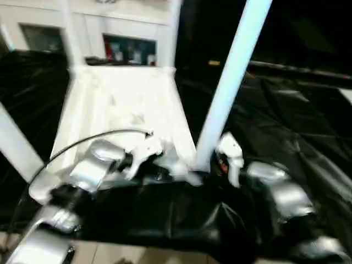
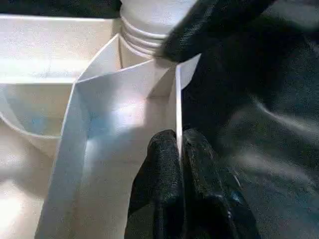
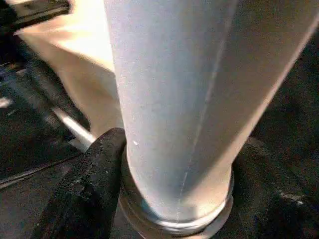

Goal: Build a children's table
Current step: Rotate leg to tighten

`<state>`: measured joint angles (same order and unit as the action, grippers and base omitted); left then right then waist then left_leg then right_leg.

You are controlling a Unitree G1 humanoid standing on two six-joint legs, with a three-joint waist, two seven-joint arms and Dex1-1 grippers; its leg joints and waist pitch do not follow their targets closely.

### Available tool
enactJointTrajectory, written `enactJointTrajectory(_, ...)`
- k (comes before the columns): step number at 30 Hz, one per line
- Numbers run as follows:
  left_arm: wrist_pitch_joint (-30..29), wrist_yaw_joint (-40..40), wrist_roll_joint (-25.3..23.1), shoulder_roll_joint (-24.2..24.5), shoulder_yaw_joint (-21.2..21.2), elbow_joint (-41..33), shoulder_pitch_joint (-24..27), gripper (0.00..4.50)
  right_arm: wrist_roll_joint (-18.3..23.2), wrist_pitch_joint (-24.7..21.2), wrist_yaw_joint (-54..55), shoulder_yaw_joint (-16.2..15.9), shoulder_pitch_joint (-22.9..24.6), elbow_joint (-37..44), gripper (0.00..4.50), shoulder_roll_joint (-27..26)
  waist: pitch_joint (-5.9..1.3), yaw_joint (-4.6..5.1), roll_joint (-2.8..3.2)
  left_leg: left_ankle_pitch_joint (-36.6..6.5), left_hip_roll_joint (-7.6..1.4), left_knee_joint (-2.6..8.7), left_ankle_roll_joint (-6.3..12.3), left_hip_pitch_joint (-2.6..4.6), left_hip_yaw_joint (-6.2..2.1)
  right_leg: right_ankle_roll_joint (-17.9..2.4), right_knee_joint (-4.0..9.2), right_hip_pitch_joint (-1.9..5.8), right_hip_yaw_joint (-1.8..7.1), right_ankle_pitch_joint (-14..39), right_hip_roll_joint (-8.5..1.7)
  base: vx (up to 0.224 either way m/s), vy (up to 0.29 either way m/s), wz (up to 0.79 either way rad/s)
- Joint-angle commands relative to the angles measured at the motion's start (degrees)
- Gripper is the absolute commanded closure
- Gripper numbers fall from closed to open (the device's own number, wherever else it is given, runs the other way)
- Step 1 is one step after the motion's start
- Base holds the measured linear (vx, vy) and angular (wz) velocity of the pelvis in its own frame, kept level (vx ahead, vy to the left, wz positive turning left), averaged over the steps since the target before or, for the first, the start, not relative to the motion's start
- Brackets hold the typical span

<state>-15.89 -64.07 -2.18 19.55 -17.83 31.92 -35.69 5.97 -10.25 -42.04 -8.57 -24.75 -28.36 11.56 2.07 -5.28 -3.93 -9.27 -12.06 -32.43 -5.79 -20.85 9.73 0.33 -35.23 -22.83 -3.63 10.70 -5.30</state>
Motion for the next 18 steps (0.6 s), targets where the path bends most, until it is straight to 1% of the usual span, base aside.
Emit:
enactJointTrajectory(1,-0.9,7.1,0.2,-4.5,1.5,3.1,-2.3,4.5,-0.8,-1.8,9.0,1.2,-1.1,-5.1,1.83,-4.0,-2.83,-0.08,0.22,-16.1,-0.87,3.75,-0.72,0.69,0.22,-8.9,4.88,2.02,2.17,18.1,-2.67,0.0,0.0,0.0)
enactJointTrajectory(2,-2.6,14.4,-0.5,-8.6,2.5,6.8,-4.5,4.5,-0.6,-2.3,19.1,4.1,-4.0,-9.2,1.84,-8.3,-2.72,0.26,0.28,-16.5,-0.73,3.85,-1.31,0.63,0.24,-8.9,4.94,1.77,2.24,18.9,-2.58,0.0,0.0,0.0)
enactJointTrajectory(3,-3.3,17.0,-0.8,-10.4,2.6,8.2,-5.4,4.5,-0.7,-2.4,23.3,5.1,-5.4,-11.0,1.84,-10.1,-2.69,0.47,0.17,-18.2,-0.58,3.92,-2.42,0.69,-0.12,-7.9,5.2,1.85,1.93,23.6,-2.84,0.0,0.0,0.0)
enactJointTrajectory(4,-3.4,17.5,-0.9,-10.7,2.5,8.4,-5.5,4.5,-0.7,-2.5,24.2,5.3,-5.8,-11.4,1.84,-10.5,-2.78,0.5,0.3,-18.3,-0.53,3.89,-2.75,0.6,-0.19,-7.3,5.25,2.0,1.87,25.0,-2.84,0.0,0.0,0.0)
enactJointTrajectory(5,-3.6,18.1,-1.0,-11.2,2.4,8.8,-5.7,4.5,-0.7,-2.5,25.4,5.5,-6.3,-11.9,1.84,-11.1,-2.88,0.43,0.37,-18.0,-0.74,3.9,-2.52,0.71,-0.22,-6.8,5.46,1.86,1.95,23.9,-2.9,0.0,0.0,0.0)
enactJointTrajectory(6,-3.6,21.0,-1.9,-13.3,1.9,10.5,-6.7,4.5,-3.0,-1.1,29.4,4.6,-8.3,-14.2,1.84,-12.7,-2.79,0.47,0.37,-17.8,-0.64,3.86,-1.9,0.56,-0.07,-6.7,5.53,1.71,2.03,22.0,-2.68,0.0,0.0,0.0)
enactJointTrajectory(7,-3.6,21.7,-2.2,-13.9,1.7,10.9,-6.9,4.5,-3.6,-0.6,30.3,4.2,-8.9,-14.8,1.84,-13.3,-2.8,0.49,0.47,-17.7,-0.61,3.87,-1.9,0.57,-0.03,-6.7,5.52,1.65,2.05,21.6,-2.62,0.0,0.0,0.0)
enactJointTrajectory(8,-3.4,22.9,-2.7,-14.9,1.5,11.7,-7.3,4.5,-4.4,0.1,31.2,3.8,-9.7,-15.7,1.84,-14.1,-2.91,0.52,0.29,-17.7,-0.51,3.84,-1.56,0.54,0.0,-6.6,5.44,1.79,2.02,21.0,-2.54,0.0,0.0,0.0)
enactJointTrajectory(9,-3.2,23.8,-3.1,-15.8,1.3,12.3,-7.6,4.5,-5.1,0.9,31.3,3.1,-10.2,-16.2,1.84,-14.8,-3.03,0.33,0.28,-16.9,-0.5,3.75,-1.15,0.44,0.1,-6.5,5.41,1.9,2.04,19.8,-2.55,0.0,0.0,0.0)
enactJointTrajectory(10,-2.7,24.0,-3.2,-16.5,1.2,12.5,-7.7,4.5,-5.9,1.8,30.9,2.1,-10.4,-16.3,1.84,-15.3,-3.0,0.21,0.18,-16.0,-0.51,3.72,-0.65,0.41,0.16,-6.6,5.32,1.95,2.06,18.4,-2.48,0.0,0.0,0.0)
enactJointTrajectory(11,-2.6,23.9,-3.1,-16.7,1.2,12.5,-7.7,4.5,-6.0,2.0,30.7,1.9,-10.4,-16.3,1.84,-15.3,-3.0,0.21,0.18,-16.0,-0.51,3.72,-0.65,0.41,0.16,-6.6,5.32,1.95,2.06,18.4,-2.48,0.0,0.0,0.0)
enactJointTrajectory(12,-2.4,23.5,-2.9,-16.7,1.3,12.3,-7.6,4.5,-5.5,2.4,29.7,2.1,-10.0,-15.7,1.84,-15.4,-3.07,0.17,-0.02,-14.7,-0.54,3.7,-0.01,0.22,0.21,-7.0,5.02,2.16,2.06,16.2,-2.42,0.0,0.0,0.0)
enactJointTrajectory(13,-1.6,22.9,-3.0,-16.6,1.3,12.7,-7.7,4.5,-4.7,2.7,29.0,3.1,-9.9,-15.7,1.84,-15.7,-3.04,0.16,0.05,-14.4,-0.55,3.74,0.12,0.15,0.18,-7.1,4.94,2.23,2.03,15.7,-2.43,0.0,0.0,0.0)
enactJointTrajectory(14,-1.2,22.6,-3.0,-16.5,1.5,13.0,-7.8,4.5,-4.0,3.3,28.5,4.1,-9.8,-15.7,1.49,-15.6,-3.01,0.2,0.04,-14.6,-0.57,3.71,0.35,0.23,0.25,-7.2,5.01,2.14,2.03,15.7,-2.39,0.0,0.0,0.0)
enactJointTrajectory(15,-1.1,22.5,-3.0,-16.3,1.6,13.2,-7.8,4.5,-3.7,3.6,28.3,4.5,-9.8,-15.8,1.28,-15.5,-3.05,0.16,0.11,-14.7,-0.59,3.67,0.48,0.33,0.28,-7.5,5.01,2.08,2.07,15.6,-2.48,0.0,0.0,0.0)
enactJointTrajectory(16,-0.2,21.2,-2.9,-15.7,1.4,12.8,-7.5,4.5,-2.9,3.9,27.0,4.8,-9.4,-15.1,1.28,-15.0,-3.03,0.17,0.13,-14.8,-0.6,3.7,0.55,0.29,0.27,-7.6,5.02,2.1,2.06,15.7,-2.48,0.0,0.0,0.0)
enactJointTrajectory(17,-0.1,20.3,-2.6,-15.4,1.4,12.5,-7.3,4.5,-2.5,4.3,25.9,4.8,-9.2,-14.8,1.11,-14.5,-2.96,0.16,0.08,-14.9,-0.58,3.73,0.69,0.28,0.29,-7.5,5.13,2.1,2.04,15.9,-2.46,0.0,0.0,0.0)
enactJointTrajectory(18,0.2,19.2,-2.4,-14.8,1.3,12.2,-7.0,4.5,-2.2,4.5,24.4,4.6,-8.8,-14.0,1.04,-13.6,-2.98,0.17,0.16,-15.1,-0.65,3.8,0.76,0.18,0.22,-7.6,5.11,2.18,2.01,16.1,-2.49,0.0,0.0,0.0)
